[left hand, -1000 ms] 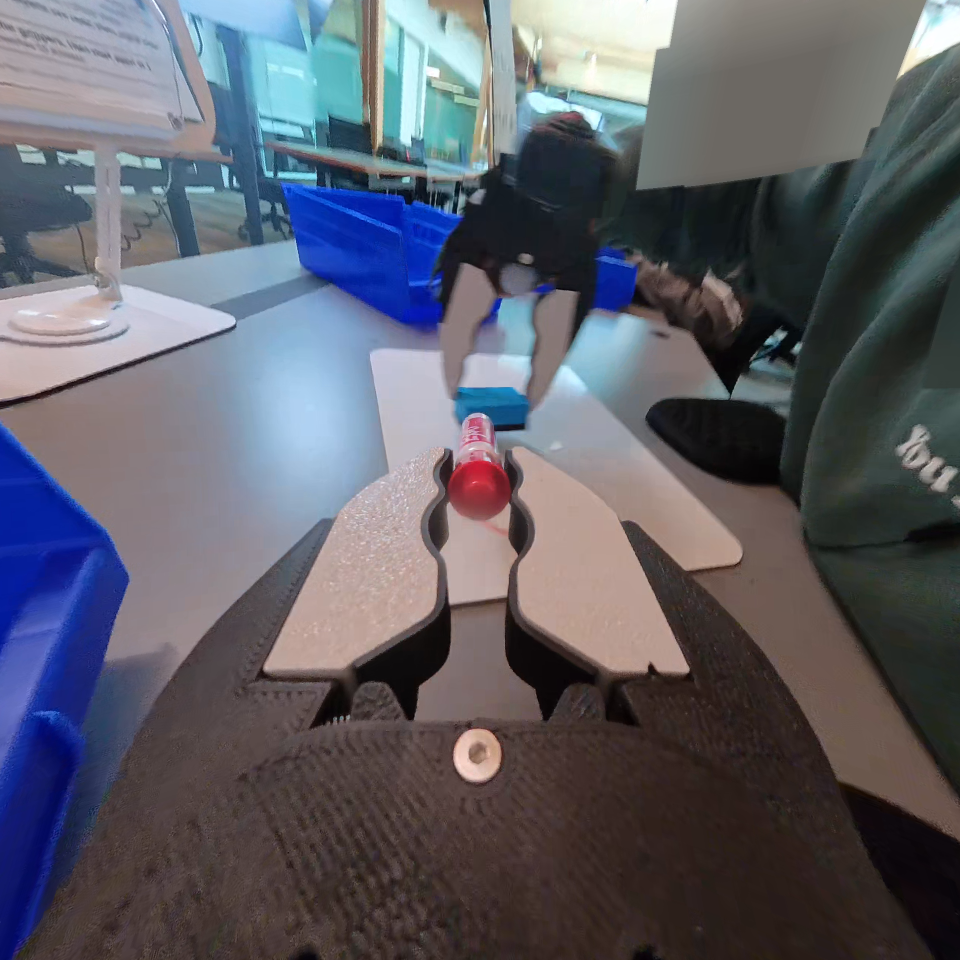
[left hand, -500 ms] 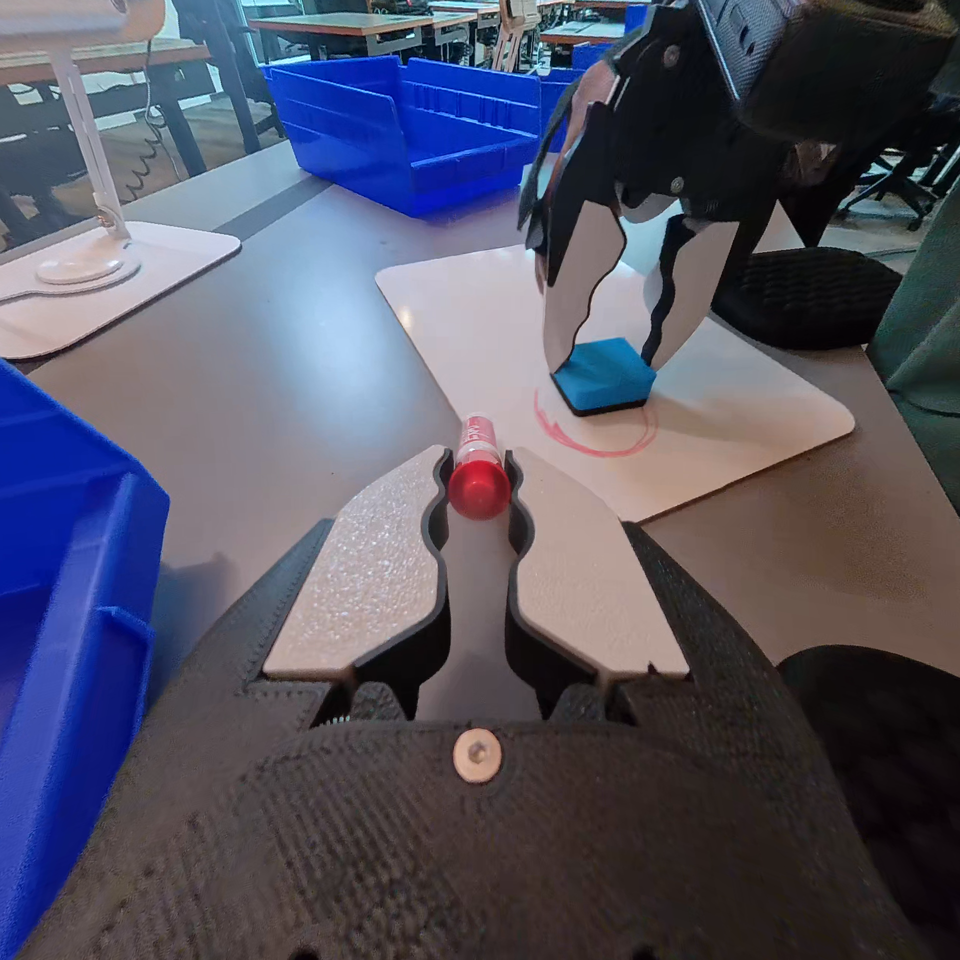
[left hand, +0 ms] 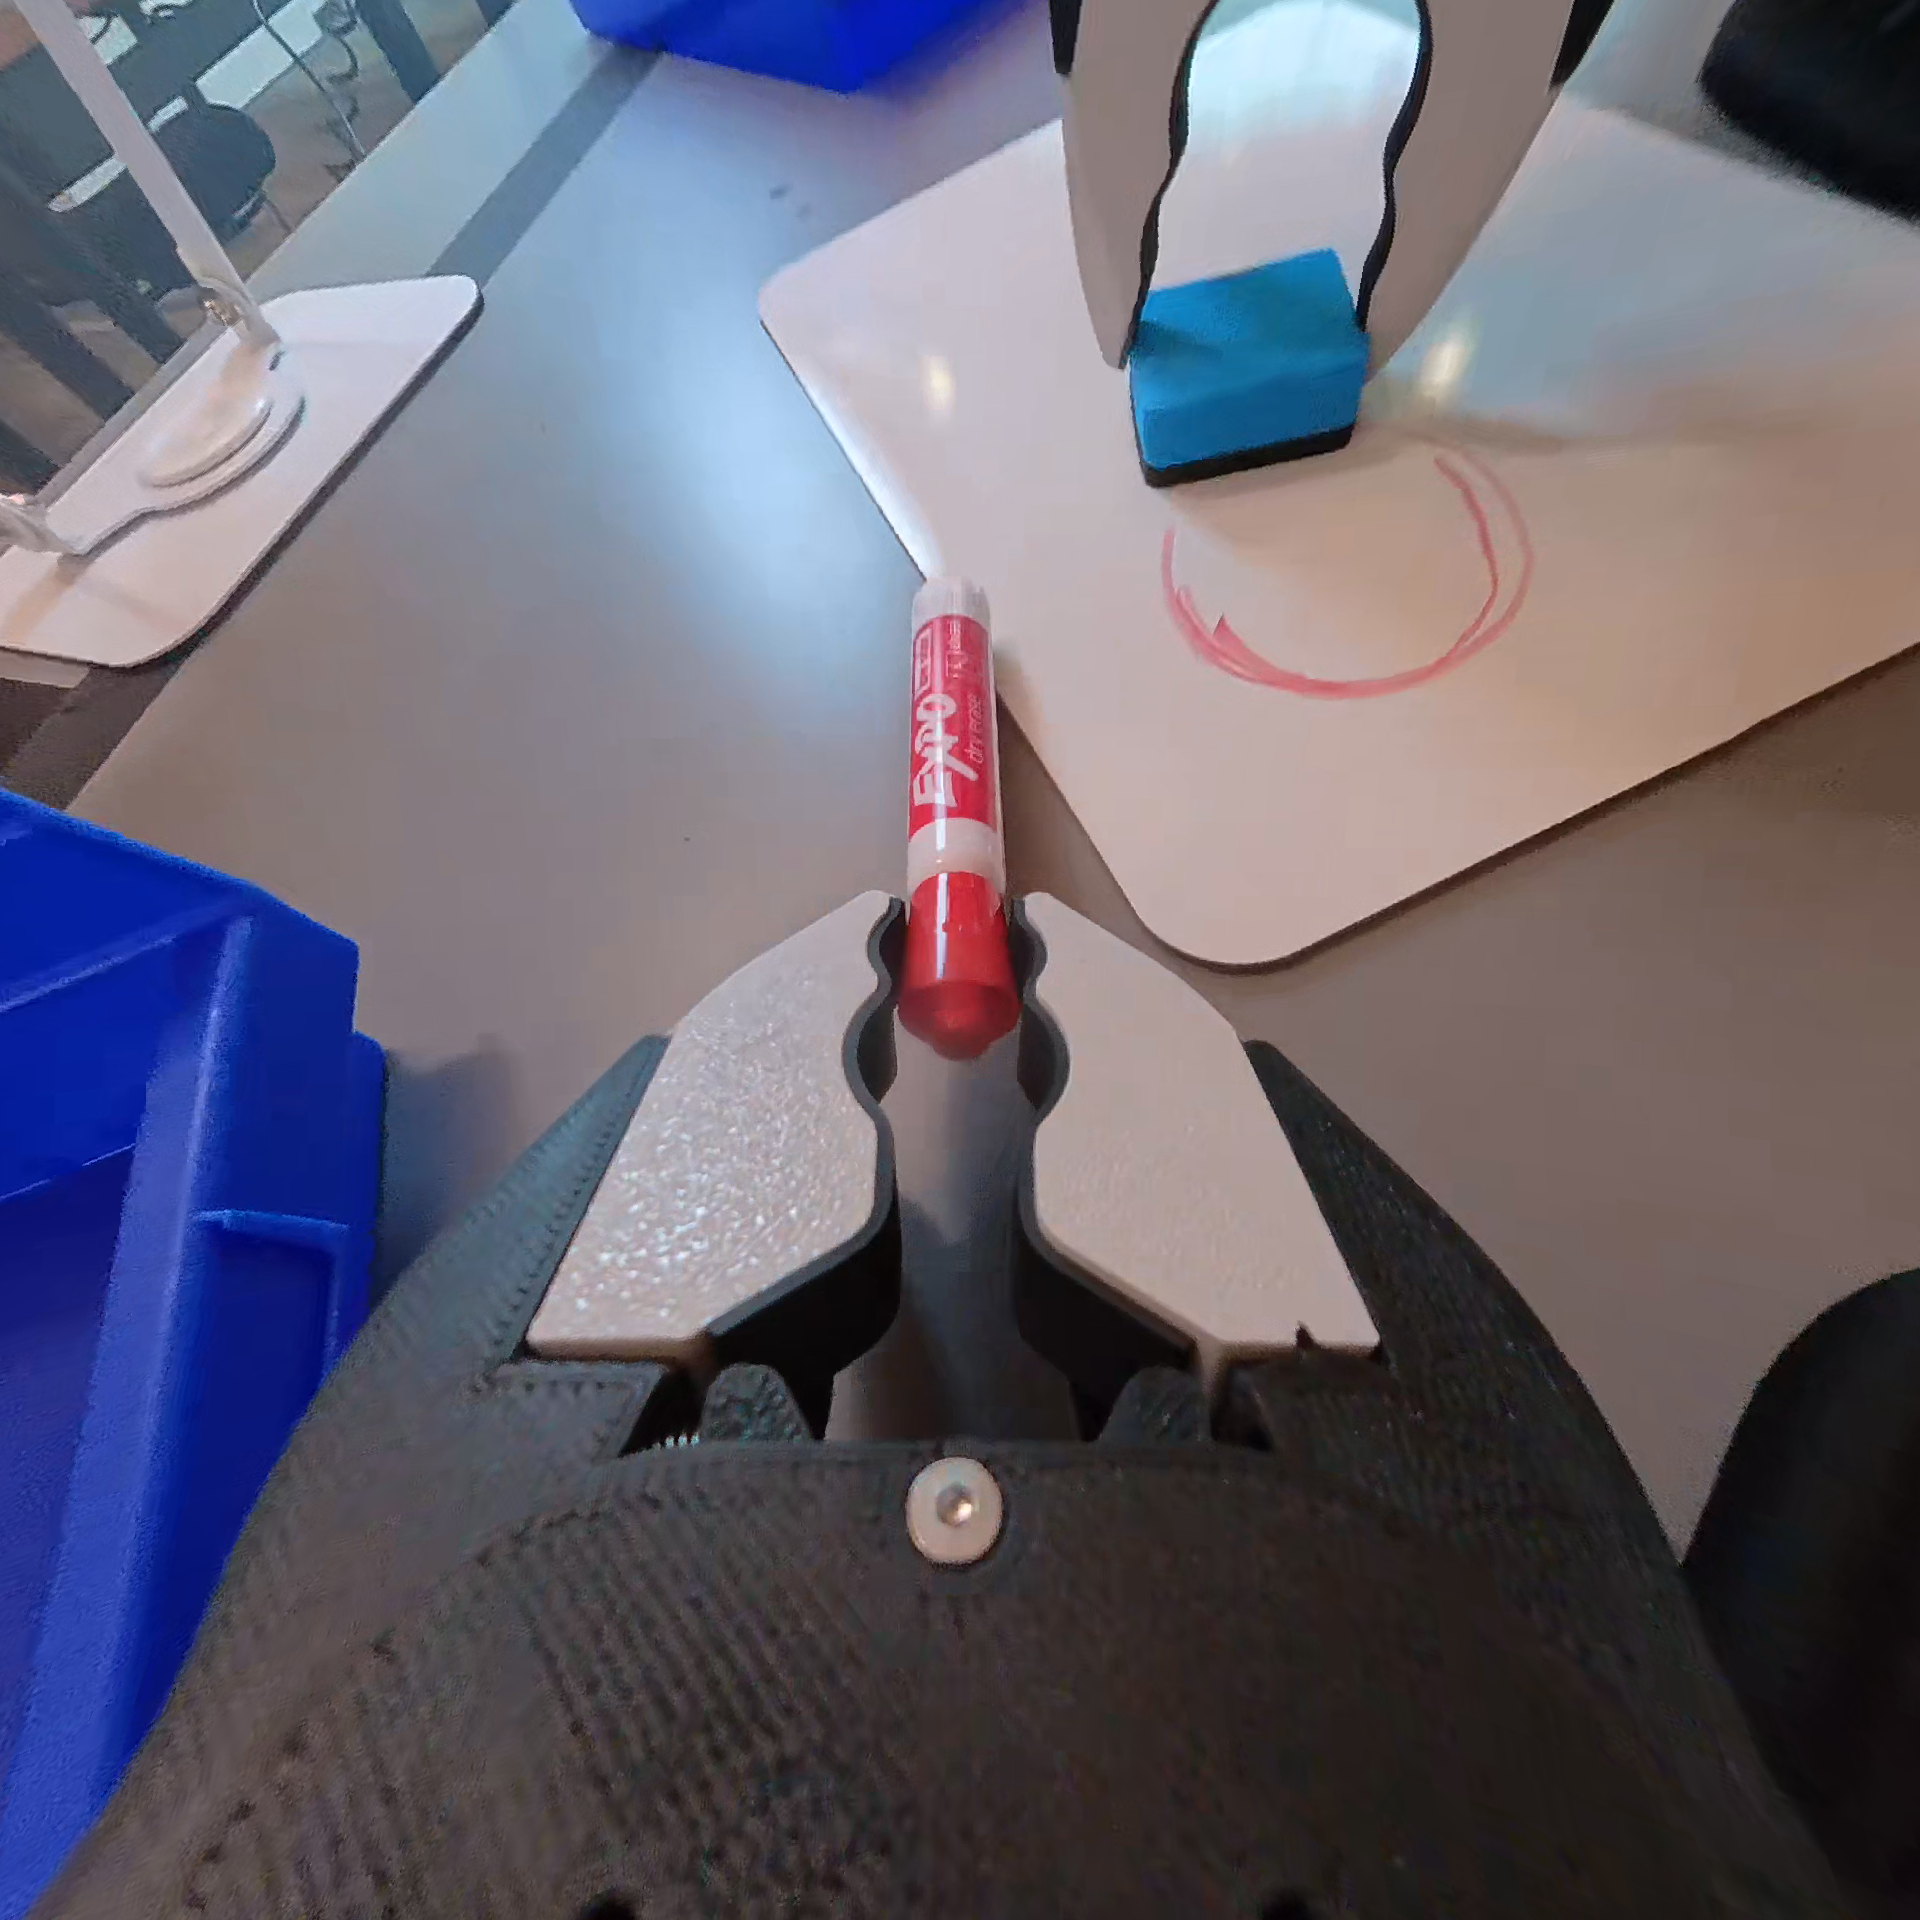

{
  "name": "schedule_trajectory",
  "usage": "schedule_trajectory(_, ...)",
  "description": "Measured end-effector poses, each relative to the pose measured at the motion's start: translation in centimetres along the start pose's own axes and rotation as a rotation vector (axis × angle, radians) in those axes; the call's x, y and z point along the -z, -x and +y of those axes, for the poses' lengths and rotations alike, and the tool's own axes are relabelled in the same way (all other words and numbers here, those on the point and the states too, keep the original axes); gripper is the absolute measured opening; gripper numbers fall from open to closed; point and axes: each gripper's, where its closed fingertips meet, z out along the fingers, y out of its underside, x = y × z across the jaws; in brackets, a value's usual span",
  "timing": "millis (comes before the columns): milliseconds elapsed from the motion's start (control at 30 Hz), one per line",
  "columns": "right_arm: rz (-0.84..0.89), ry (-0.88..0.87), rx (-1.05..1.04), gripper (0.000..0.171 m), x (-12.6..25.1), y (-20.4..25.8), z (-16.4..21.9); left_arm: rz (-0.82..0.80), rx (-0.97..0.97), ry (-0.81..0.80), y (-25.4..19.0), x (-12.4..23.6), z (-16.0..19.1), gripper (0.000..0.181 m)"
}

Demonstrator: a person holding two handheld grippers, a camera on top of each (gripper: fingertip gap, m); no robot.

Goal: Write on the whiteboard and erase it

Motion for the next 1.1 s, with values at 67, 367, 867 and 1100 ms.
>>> schedule_trajectory(67, 0.012, -0.023, 0.001, 0.055, -0.2, -0.1, -1.2, -0.027, -0.01, 0.037, 0.2, -0.2, 0.5, 0.019)
schedule_trajectory(367, -0.02, -0.015, 0.056, 0.055, 0.2, 2.1, -1.3, -0.06, -0.048, 0.099, 0.2, -0.4, 0.8, 0.039)
schedule_trajectory(867, -0.056, -0.08, -0.023, 0.055, 0.0, 1.2, -2.0, 0.327, -0.174, 0.118, -8.8, -0.8, -0.7, 0.022)
schedule_trajectory(1100, -0.116, -0.035, 0.12, 0.055, 0.7, 5.9, -2.6, 0.313, -0.141, 0.126, -8.7, -1.1, -0.9, 0.022)
